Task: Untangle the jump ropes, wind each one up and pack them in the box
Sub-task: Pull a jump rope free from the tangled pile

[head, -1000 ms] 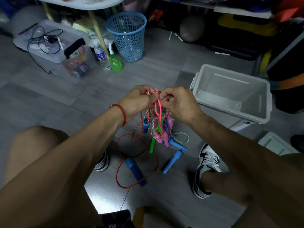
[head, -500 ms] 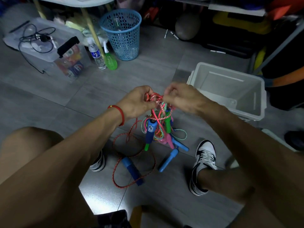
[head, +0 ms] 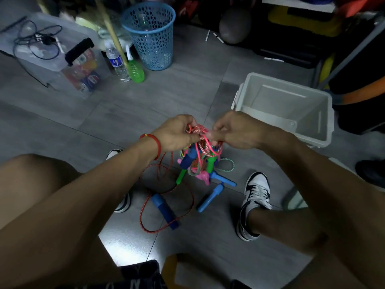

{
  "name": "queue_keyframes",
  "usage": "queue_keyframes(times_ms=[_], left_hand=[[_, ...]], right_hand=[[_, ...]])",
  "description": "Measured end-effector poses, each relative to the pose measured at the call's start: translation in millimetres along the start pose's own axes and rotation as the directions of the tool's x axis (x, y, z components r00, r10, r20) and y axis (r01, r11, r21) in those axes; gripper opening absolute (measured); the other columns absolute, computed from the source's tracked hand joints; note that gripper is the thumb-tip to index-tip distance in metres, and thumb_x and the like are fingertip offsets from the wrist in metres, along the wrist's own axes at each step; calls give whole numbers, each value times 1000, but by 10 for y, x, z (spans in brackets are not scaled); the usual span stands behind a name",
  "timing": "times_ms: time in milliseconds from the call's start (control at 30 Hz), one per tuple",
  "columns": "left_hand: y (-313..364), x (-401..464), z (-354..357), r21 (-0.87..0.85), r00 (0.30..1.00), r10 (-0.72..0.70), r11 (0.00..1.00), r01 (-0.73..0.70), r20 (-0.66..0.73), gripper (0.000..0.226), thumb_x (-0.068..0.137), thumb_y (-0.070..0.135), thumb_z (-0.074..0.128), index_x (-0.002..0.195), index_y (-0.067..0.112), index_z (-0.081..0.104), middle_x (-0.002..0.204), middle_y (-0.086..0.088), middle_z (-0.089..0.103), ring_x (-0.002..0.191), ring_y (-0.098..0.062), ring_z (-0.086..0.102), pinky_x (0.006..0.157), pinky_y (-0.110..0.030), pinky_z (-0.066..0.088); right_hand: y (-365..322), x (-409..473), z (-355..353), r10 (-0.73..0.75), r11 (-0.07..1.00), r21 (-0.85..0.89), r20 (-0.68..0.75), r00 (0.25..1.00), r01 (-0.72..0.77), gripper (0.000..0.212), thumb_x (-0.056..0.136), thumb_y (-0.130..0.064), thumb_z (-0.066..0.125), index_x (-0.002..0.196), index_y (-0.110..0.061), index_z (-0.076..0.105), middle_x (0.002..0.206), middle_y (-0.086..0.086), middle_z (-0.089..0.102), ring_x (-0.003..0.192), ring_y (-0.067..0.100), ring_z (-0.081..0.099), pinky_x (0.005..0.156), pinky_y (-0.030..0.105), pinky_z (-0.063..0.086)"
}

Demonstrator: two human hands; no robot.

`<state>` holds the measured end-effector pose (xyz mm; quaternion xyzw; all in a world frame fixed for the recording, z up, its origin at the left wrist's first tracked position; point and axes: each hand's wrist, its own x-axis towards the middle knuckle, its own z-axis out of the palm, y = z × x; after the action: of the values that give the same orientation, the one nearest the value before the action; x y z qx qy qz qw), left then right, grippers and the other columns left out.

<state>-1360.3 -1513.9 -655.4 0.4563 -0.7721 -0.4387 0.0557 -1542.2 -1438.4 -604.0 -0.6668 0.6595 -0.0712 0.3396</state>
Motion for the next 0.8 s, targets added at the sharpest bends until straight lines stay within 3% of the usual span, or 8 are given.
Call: queue_keyframes(times_ms=[67, 167, 267, 367, 467, 567, 700, 800], left_hand=[[-6, -6, 41, 67, 997, -54, 996, 58, -50, 12, 86, 30, 70, 85, 19, 65, 73, 3, 62, 68, -14, 55, 64, -25, 43], [15, -62, 8, 145, 985, -137, 978, 151, -103, 22, 88, 35, 65, 80, 15, 68, 62, -2, 63, 54, -14, 57, 51, -17, 41], [58, -141, -2, 42, 971, -215, 977, 211, 107, 25, 90, 28, 62, 73, 10, 65, 46, -5, 56, 43, -19, 48, 48, -23, 38], [99, -180, 58, -129, 961, -201, 965, 227, 190, 18, 90, 11, 63, 73, 11, 62, 48, -5, 50, 48, -17, 42, 48, -26, 32], [132, -210, 121, -203, 964, -156, 958, 201, 216, 19, 88, -3, 62, 74, 11, 60, 49, 0, 53, 48, -12, 47, 50, -24, 37], [127, -205, 151, -183, 977, -134, 969, 164, 167, 21, 84, -6, 66, 78, 12, 58, 58, 0, 56, 45, -5, 49, 48, -20, 42], [101, -181, 147, -247, 978, -160, 950, 189, 132, 8, 86, 2, 69, 90, 5, 63, 63, -9, 56, 49, -13, 48, 49, -23, 39], [137, -169, 145, -405, 963, -230, 874, 268, 142, 6, 85, 7, 66, 89, 5, 62, 64, -12, 48, 50, -16, 41, 51, -27, 30]], right_hand=[[31, -2, 29, 6, 996, 87, -54, 999, -1, 34, 99, -38, 60, 73, -20, 72, 51, -13, 60, 50, -3, 54, 64, 26, 44], [60, -16, 26, 5, 902, 430, -106, 994, 41, 31, 101, -24, 60, 79, -5, 71, 60, 5, 66, 60, 15, 63, 67, 24, 51], [76, -4, -12, 141, 782, 623, -154, 978, -14, 26, 97, -15, 63, 80, 1, 73, 53, 7, 61, 52, 20, 60, 67, 32, 55], [53, -3, 10, 241, 821, 543, -49, 969, -176, 26, 92, -23, 68, 80, -1, 76, 43, -4, 57, 46, 19, 54, 74, 38, 61], [50, -9, 69, 226, 918, 322, 51, 973, -231, 30, 90, -37, 73, 79, -10, 78, 66, 8, 73, 56, 19, 61, 60, 30, 50], [78, 19, 149, 227, 944, 250, -29, 973, -213, 26, 94, -32, 68, 77, -13, 76, 72, 13, 74, 56, 16, 64, 62, 28, 49], [78, 31, 180, 223, 891, 422, -82, 971, -169, 23, 96, -22, 64, 77, -10, 72, 58, 10, 67, 57, 22, 68, 68, 34, 58], [42, 26, 157, 200, 864, 485, -81, 976, -137, 22, 95, -18, 65, 76, -7, 71, 73, 16, 72, 57, 23, 64, 71, 41, 57]])
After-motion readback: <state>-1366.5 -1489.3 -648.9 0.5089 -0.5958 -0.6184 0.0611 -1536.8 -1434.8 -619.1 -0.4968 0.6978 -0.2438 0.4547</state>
